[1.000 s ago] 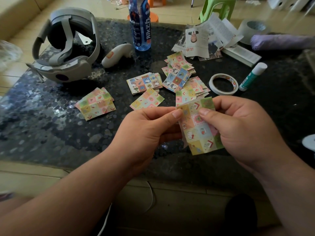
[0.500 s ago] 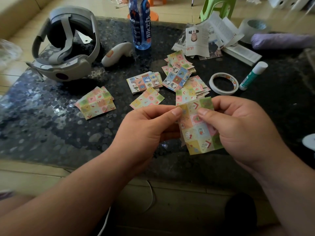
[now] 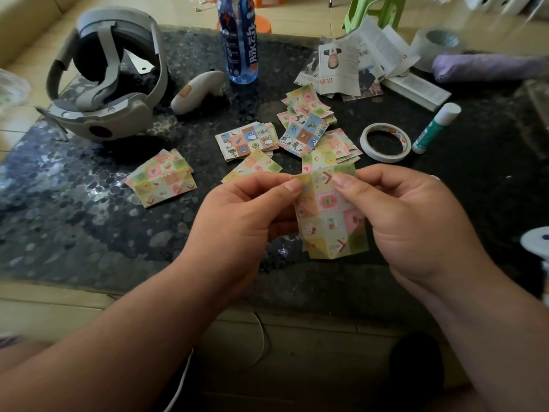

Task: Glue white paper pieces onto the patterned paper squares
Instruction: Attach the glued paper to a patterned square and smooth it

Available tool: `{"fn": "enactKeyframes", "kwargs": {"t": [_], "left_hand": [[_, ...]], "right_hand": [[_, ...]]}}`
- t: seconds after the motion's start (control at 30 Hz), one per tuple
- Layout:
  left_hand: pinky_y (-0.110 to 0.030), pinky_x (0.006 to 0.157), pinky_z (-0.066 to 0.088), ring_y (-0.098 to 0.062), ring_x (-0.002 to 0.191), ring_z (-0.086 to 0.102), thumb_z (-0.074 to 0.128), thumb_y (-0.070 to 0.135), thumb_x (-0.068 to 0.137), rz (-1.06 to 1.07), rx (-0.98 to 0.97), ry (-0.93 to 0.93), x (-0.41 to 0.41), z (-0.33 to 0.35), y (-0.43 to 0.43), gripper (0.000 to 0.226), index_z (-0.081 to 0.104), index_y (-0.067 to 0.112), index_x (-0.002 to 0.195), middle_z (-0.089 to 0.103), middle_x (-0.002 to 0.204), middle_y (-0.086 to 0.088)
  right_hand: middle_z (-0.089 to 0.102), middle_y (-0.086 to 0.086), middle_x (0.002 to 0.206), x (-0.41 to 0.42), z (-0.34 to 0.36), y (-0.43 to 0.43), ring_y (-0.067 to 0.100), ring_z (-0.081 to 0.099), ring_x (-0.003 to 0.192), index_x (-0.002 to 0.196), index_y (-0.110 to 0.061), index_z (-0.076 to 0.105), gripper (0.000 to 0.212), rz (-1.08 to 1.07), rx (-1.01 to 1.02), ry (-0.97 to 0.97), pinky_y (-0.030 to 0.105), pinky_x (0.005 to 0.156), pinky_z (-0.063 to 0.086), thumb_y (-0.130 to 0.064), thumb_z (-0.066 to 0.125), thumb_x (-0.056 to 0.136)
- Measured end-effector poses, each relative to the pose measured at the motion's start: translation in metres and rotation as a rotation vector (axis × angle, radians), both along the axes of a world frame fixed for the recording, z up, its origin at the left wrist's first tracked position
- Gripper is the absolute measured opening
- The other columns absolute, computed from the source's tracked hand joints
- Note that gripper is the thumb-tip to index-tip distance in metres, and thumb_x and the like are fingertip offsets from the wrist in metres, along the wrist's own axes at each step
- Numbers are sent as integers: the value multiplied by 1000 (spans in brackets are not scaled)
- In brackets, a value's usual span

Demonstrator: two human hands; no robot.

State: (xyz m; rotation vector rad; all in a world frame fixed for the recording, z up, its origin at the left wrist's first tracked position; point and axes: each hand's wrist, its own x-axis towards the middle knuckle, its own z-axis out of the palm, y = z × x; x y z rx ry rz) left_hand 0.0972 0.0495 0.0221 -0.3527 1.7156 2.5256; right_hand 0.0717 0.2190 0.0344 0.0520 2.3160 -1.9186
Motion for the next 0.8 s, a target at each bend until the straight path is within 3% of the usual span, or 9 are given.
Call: {"fn": "enactKeyframes", "kwargs": {"t": [0.17,0.3,0.5,0.7,0.8], "left_hand": [[-34,69,60,-25,81,74,74,7,81,14,-52,61,0,-2,-1,5,76,10,84,76,89,-14],[-39,75,60,-27,88,75,73,3,85,-1,-125,102,1,1,-3,10,75,9,92,77,92,-12],[-32,65,60,-24,76,76,67,1,91,-18,-148,28,1,6,-2,9,74,6,92,78,85,-13],[-38,66,61,-29,75,75,64,7,95,-53,-144,-25,-1,9,-4,11,73,6,88,77,84,-17],[-34,60,61,-25,71,74,64,8,96,-62,-169,-46,-2,9,-4,12,72,6,87,76,81,-14]], "right_hand": [[79,-2,82,3,2,0,14,77,78,84,-17,78,13,16,64,59,47,71,65,-26,73,91],[79,-1,82,3,0,-1,15,77,77,86,-15,78,12,22,64,75,49,71,64,-24,73,92],[78,10,82,1,-5,-1,30,77,80,80,-12,77,11,-21,-11,48,59,74,62,-18,77,90],[77,17,85,-2,-6,-1,37,75,85,77,-11,76,13,-37,-51,10,62,76,61,-15,77,89],[76,21,85,-2,-8,0,43,74,86,76,-9,75,14,-25,-50,18,65,76,59,-15,77,89]]}}
